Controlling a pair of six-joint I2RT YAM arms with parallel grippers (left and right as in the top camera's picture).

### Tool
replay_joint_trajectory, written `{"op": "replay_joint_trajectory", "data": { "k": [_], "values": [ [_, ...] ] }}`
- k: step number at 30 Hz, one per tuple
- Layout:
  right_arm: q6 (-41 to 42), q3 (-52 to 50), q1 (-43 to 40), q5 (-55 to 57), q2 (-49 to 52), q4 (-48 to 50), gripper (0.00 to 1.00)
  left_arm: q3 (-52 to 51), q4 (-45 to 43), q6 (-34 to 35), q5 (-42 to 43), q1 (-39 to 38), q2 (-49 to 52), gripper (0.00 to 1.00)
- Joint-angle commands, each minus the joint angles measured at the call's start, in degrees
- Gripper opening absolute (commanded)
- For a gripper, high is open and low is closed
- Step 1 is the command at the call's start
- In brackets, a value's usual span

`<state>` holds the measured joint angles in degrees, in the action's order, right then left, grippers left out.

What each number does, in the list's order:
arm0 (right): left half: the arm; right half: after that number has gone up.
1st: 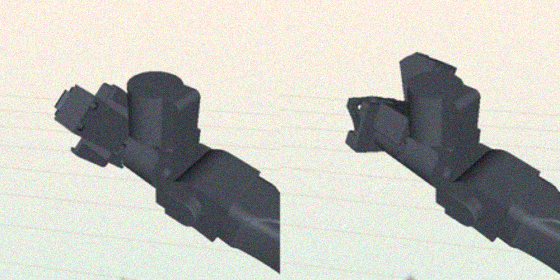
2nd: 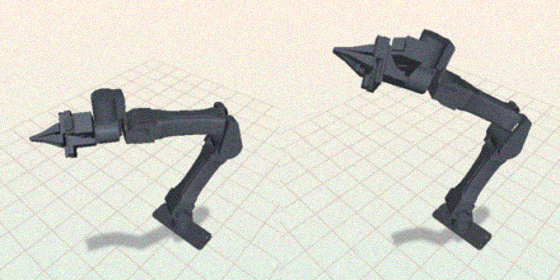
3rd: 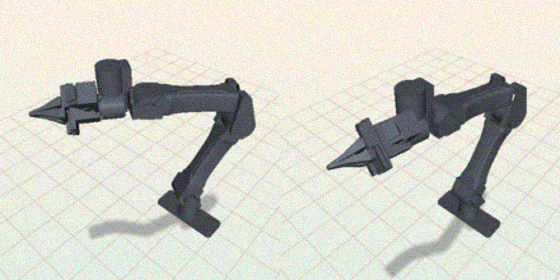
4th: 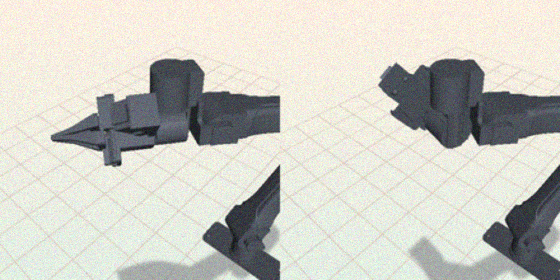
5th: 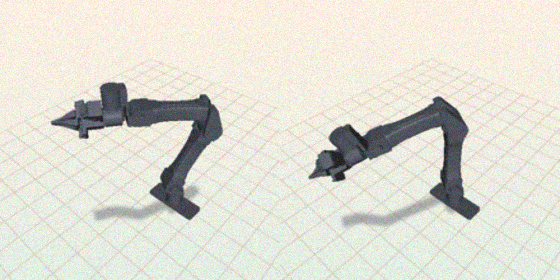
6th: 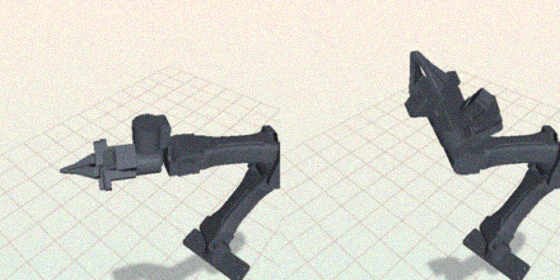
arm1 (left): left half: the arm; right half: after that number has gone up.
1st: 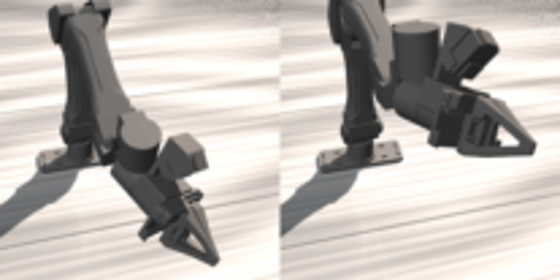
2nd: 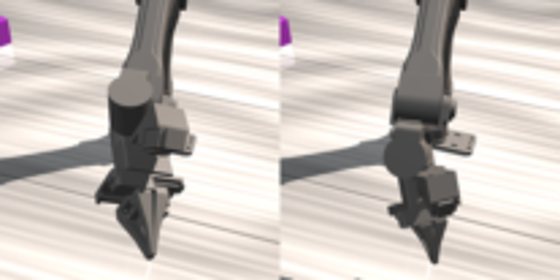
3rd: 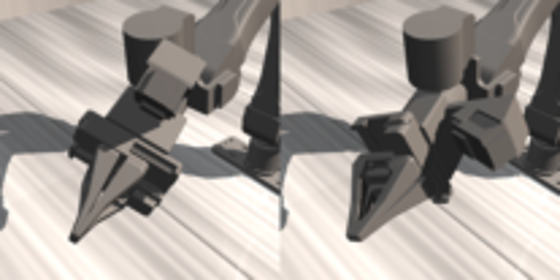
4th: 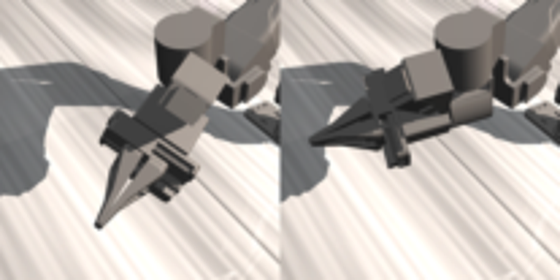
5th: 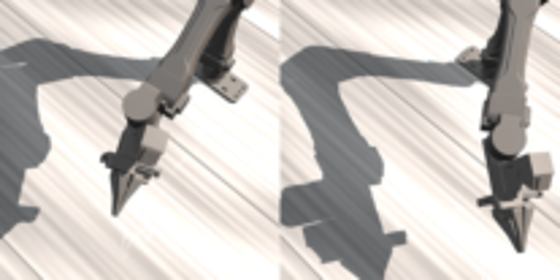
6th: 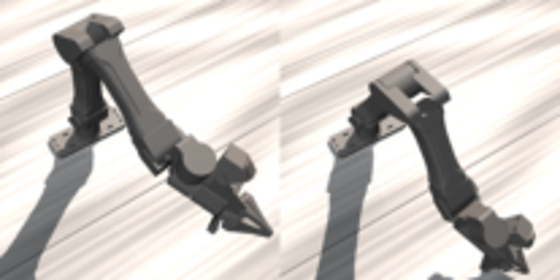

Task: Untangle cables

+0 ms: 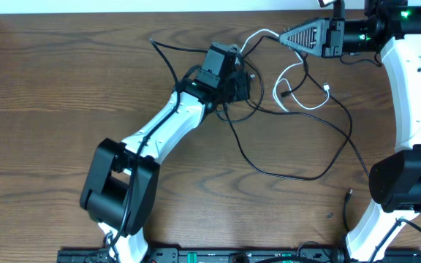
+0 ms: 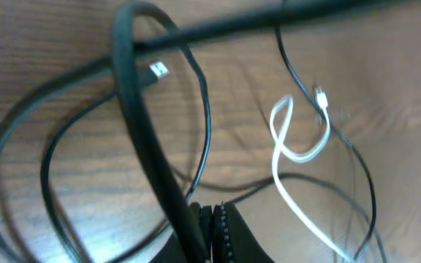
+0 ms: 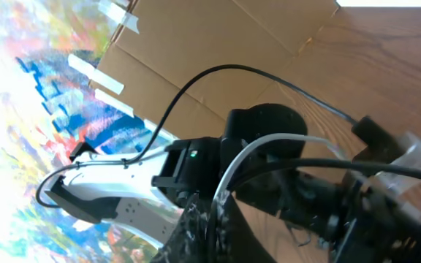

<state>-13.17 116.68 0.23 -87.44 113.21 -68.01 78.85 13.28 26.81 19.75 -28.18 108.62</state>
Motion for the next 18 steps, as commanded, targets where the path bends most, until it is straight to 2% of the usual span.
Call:
{"op": "replay_joint_trajectory", "data": {
  "k": [1,7,10,14,18],
  "values": [
    [-0.1,1.4,-0.8,-2.1,-1.9,0.6,0.01,0.2,3.5,-11.0,4.5,0.2,-5.4,0.08],
    [-0.1,1.4,-2.7,-1.4,-1.9,1.4,0.01,0.2,14.5,-23.8,9.9,0.2,-10.4,0.07],
    [0.0,1.4,-3.3,3.1,-1.9,1.4,0.01,0.2,18.5,-28.9,12.8,0.2,-12.9,0.07],
    [2.4,1.4,-3.4,13.8,-1.9,1.4,0.01,0.2,22.0,-32.7,13.0,0.2,-16.4,0.07],
    [3.4,1.4,-3.1,20.0,-1.9,1.4,0.01,0.2,23.5,-32.8,9.1,0.2,-19.1,0.07]
  ]
}}
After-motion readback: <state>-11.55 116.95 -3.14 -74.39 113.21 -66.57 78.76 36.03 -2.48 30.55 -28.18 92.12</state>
